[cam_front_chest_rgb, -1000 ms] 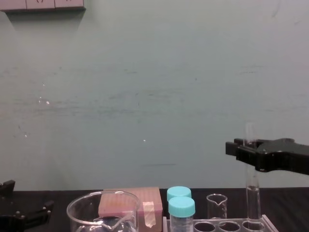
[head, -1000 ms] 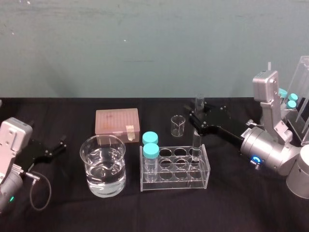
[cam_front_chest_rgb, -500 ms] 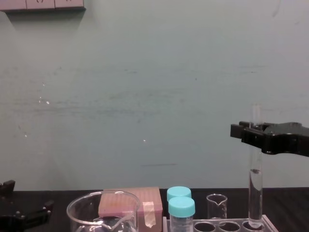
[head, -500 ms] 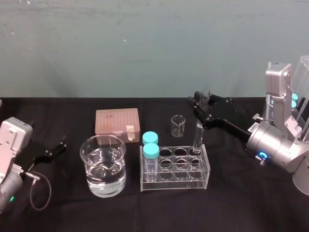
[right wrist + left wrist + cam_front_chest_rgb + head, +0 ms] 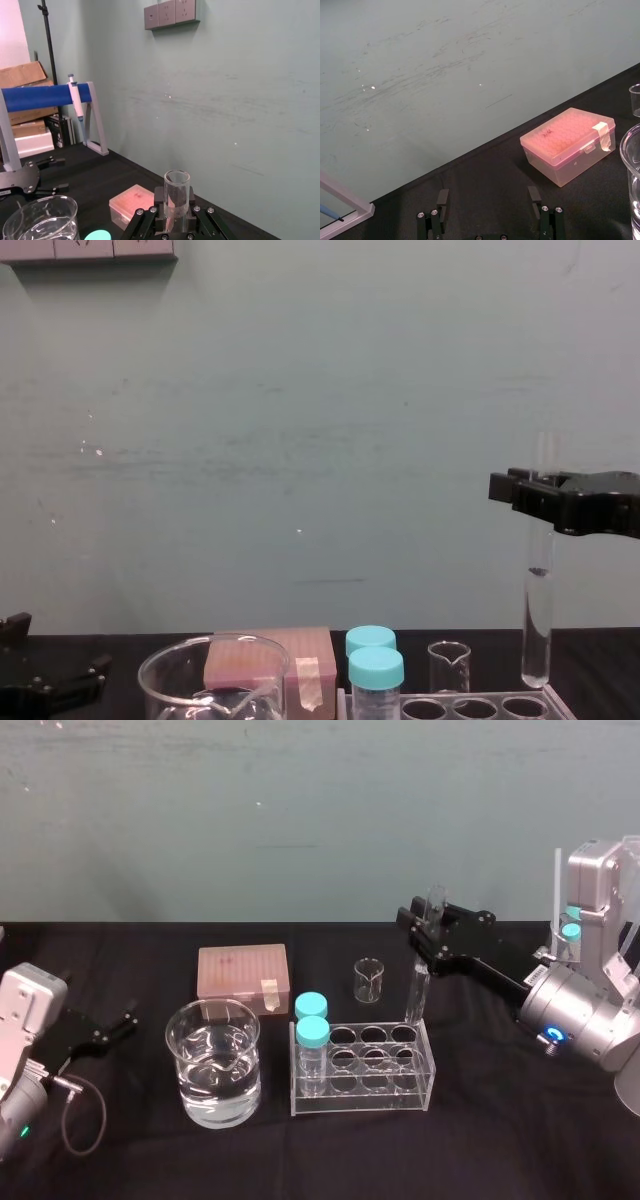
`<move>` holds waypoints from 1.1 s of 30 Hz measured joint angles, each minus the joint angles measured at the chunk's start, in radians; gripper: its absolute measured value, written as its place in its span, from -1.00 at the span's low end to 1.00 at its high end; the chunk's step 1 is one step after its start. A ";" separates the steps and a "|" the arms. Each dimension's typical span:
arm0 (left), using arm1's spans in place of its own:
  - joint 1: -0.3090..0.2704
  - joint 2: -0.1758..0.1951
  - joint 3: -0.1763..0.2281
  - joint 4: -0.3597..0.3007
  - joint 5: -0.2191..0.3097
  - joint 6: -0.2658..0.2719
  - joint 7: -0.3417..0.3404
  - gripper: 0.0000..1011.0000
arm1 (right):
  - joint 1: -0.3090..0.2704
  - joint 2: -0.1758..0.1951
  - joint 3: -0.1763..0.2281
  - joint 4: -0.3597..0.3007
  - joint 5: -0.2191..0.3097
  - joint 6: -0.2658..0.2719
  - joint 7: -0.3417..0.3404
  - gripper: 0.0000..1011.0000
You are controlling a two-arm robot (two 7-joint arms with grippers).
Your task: Hold the test tube with one hand and immerse one end into the beaker, then return it to the test tube rack.
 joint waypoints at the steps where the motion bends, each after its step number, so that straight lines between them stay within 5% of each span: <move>1: 0.000 0.000 0.000 0.000 0.000 0.000 0.000 0.98 | 0.000 0.000 0.001 0.000 0.001 -0.001 -0.001 -0.52; 33: 0.000 0.000 0.000 0.000 0.000 0.000 0.000 0.98 | 0.011 -0.004 0.013 0.009 0.000 -0.016 -0.018 -0.52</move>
